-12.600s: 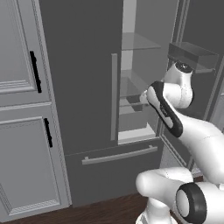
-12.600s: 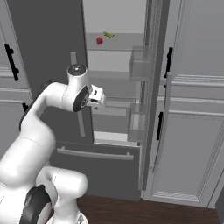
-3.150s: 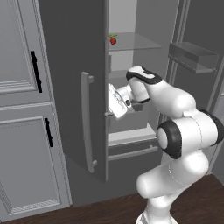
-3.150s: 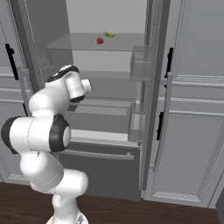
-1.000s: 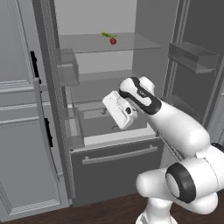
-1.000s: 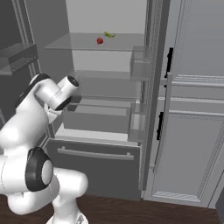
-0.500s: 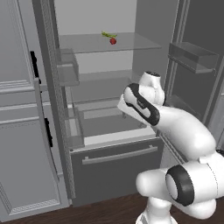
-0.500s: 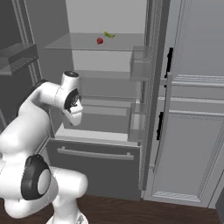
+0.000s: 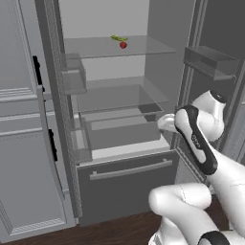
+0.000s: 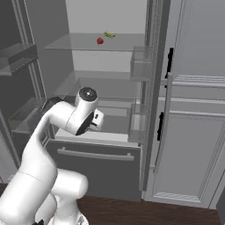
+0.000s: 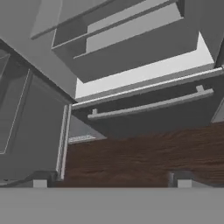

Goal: Take the strawberry from the fridge and place it on top of the pancake, located on the dining counter.

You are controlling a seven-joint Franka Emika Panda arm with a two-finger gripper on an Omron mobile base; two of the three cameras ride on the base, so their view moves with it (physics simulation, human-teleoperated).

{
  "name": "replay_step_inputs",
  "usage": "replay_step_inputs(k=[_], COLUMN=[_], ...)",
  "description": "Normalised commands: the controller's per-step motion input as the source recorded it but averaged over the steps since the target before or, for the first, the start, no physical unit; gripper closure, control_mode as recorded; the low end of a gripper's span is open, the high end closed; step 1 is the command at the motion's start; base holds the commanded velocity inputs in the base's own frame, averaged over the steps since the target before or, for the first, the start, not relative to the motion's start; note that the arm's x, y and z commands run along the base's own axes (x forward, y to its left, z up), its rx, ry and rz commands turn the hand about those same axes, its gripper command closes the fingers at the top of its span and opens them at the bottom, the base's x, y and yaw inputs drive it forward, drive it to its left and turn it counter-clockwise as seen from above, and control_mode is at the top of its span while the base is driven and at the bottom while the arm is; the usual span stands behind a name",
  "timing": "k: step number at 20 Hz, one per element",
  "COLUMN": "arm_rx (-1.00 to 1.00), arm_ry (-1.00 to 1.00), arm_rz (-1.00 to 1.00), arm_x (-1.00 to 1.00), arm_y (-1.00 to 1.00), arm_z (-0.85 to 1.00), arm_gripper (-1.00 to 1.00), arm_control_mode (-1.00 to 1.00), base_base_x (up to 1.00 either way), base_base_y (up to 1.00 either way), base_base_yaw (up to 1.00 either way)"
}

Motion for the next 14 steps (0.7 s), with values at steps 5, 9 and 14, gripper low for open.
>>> replay_step_inputs(k=[5,9,14], arm_rx=[-0.61,-0.55,0.04], arm_ry=[0.0,0.38,0.34], arm_rz=[0.29,-0.02,-0.15], arm_x=[-0.25,0.07,0.16], arm_y=[0.01,0.01,-0.33], arm_z=[0.51,0.3,-0.06], arm_gripper=[-1.0,-1.0,-1.0], arm_control_mode=[-1.0,-1.0,-1.0], base_base_x=[0.0,0.0,0.0], base_base_y=[0.0,0.0,0.0], base_base_yaw=[0.0,0.0,0.0])
